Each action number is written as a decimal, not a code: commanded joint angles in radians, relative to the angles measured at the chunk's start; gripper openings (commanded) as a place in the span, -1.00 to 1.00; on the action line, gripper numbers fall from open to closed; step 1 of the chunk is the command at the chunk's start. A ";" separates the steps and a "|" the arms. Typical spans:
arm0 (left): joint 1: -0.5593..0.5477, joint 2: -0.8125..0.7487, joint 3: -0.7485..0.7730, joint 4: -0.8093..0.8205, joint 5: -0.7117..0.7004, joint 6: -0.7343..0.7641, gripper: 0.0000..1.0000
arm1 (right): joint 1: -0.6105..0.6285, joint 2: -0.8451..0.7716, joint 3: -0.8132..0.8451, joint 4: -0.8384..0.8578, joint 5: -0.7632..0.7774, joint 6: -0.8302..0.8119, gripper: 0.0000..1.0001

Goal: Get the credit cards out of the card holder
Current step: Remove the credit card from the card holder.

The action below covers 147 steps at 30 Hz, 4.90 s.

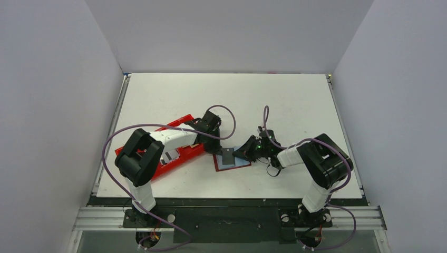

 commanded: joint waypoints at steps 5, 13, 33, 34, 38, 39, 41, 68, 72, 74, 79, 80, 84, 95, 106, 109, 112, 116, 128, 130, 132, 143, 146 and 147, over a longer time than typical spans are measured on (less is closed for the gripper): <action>-0.009 0.074 -0.060 -0.086 -0.095 0.030 -1.00 | -0.029 -0.037 -0.036 0.043 0.023 -0.002 -1.00; -0.002 0.076 -0.064 -0.086 -0.096 0.040 -1.00 | -0.034 -0.065 -0.033 -0.023 0.050 -0.043 -1.00; -0.002 0.095 -0.041 -0.084 -0.089 0.050 -1.00 | -0.045 -0.038 -0.026 -0.012 -0.004 -0.065 -0.53; -0.002 0.098 -0.041 -0.083 -0.087 0.051 -1.00 | -0.040 -0.032 -0.022 -0.011 -0.006 -0.065 -0.53; -0.003 0.104 -0.039 -0.080 -0.082 0.051 -1.00 | -0.028 -0.014 -0.020 0.002 -0.012 -0.061 -0.52; -0.003 0.105 -0.038 -0.080 -0.082 0.050 -1.00 | -0.026 -0.007 -0.023 0.006 -0.012 -0.059 -0.52; -0.004 0.106 -0.039 -0.078 -0.081 0.051 -1.00 | -0.023 0.003 -0.026 0.024 -0.014 -0.049 -0.53; -0.004 0.107 -0.050 -0.068 -0.075 0.050 -1.00 | -0.012 0.074 -0.092 0.282 -0.017 0.106 -0.63; -0.004 0.109 -0.050 -0.068 -0.074 0.050 -1.00 | -0.015 0.097 -0.116 0.356 -0.017 0.147 -0.63; -0.004 0.108 -0.050 -0.068 -0.074 0.049 -1.00 | -0.020 0.105 -0.129 0.392 -0.016 0.166 -0.64; -0.004 0.111 -0.049 -0.068 -0.073 0.052 -1.00 | -0.031 0.116 -0.152 0.456 -0.011 0.199 -0.63; -0.003 0.112 -0.049 -0.069 -0.073 0.052 -1.00 | -0.034 0.119 -0.154 0.462 -0.012 0.203 -0.63; -0.003 0.115 -0.045 -0.069 -0.072 0.052 -1.00 | -0.035 0.133 -0.157 0.496 -0.016 0.221 -0.65; -0.004 0.121 -0.044 -0.070 -0.071 0.054 -1.00 | -0.040 0.136 -0.171 0.536 -0.013 0.240 -0.89; -0.001 0.127 -0.044 -0.077 -0.073 0.055 -1.00 | -0.078 0.043 -0.181 0.384 0.020 0.141 -0.95; 0.002 0.124 -0.043 -0.077 -0.073 0.057 -1.00 | -0.082 0.013 -0.175 0.306 0.039 0.104 -0.96; 0.003 0.126 -0.042 -0.077 -0.073 0.058 -1.00 | -0.085 -0.024 -0.167 0.245 0.055 0.073 -0.97; 0.003 0.128 -0.040 -0.077 -0.073 0.059 -1.00 | -0.089 -0.046 -0.156 0.195 0.061 0.042 -0.99; 0.002 0.112 -0.027 -0.076 -0.064 0.070 -1.00 | -0.104 -0.084 -0.125 0.093 0.053 -0.027 -1.00; 0.002 0.107 -0.019 -0.080 -0.064 0.073 -1.00 | -0.108 -0.093 -0.120 0.079 0.054 -0.033 -1.00; 0.002 0.102 -0.006 -0.088 -0.064 0.078 -1.00 | -0.110 -0.103 -0.119 0.064 0.055 -0.041 -1.00; -0.005 0.079 0.100 -0.149 -0.056 0.105 -1.00 | -0.132 -0.147 -0.115 0.012 0.048 -0.073 -1.00; -0.007 0.069 0.143 -0.168 -0.053 0.112 -1.00 | -0.136 -0.161 -0.107 -0.014 0.047 -0.083 -1.00; -0.007 0.064 0.162 -0.173 -0.047 0.117 -1.00 | -0.138 -0.166 -0.105 -0.021 0.049 -0.089 -1.00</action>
